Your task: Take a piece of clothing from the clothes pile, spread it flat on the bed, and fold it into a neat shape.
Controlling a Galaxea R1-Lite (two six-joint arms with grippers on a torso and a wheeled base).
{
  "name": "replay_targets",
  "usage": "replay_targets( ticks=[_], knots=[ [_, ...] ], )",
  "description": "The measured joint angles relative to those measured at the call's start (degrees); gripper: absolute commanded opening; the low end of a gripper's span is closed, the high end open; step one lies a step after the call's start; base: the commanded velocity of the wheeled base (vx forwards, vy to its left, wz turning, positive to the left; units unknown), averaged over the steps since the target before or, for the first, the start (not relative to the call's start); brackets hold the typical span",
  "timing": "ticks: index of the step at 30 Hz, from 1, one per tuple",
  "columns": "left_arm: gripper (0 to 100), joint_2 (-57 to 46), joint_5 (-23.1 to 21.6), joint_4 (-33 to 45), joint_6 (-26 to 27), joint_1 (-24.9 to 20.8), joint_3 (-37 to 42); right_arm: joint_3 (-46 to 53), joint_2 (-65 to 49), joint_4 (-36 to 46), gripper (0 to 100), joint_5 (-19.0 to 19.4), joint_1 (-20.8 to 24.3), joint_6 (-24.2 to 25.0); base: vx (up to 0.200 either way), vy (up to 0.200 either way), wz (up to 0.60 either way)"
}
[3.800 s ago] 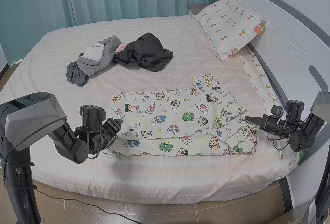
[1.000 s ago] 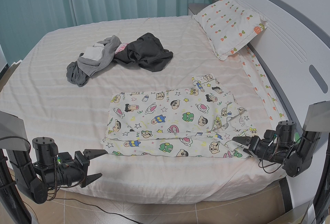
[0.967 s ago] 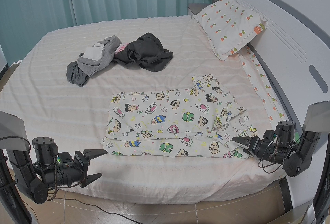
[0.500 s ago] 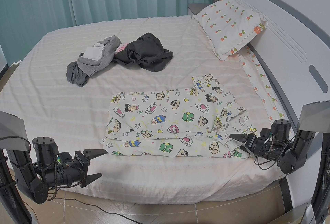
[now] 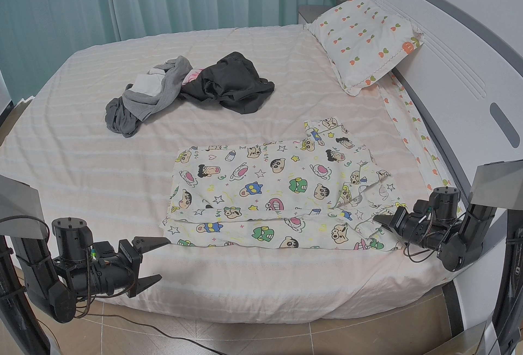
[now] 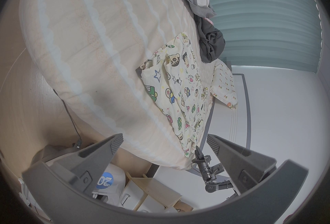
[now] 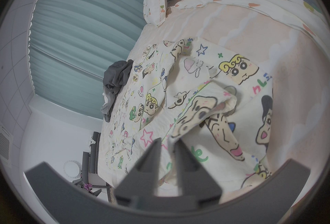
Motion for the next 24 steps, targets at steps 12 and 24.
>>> replay_targets(
  ticks=[12,24],
  knots=[
    [100,0.0,0.0,0.0,0.0,0.0,0.0,0.3,-3.8,0.8,0,-4.5,1.2,0.2,0.000,0.000,0.00],
    [100,0.0,0.0,0.0,-0.1,0.0,0.1,-6.5,-9.5,15.4,0,-4.9,2.7,-0.3,0.000,0.000,0.00]
  ],
)
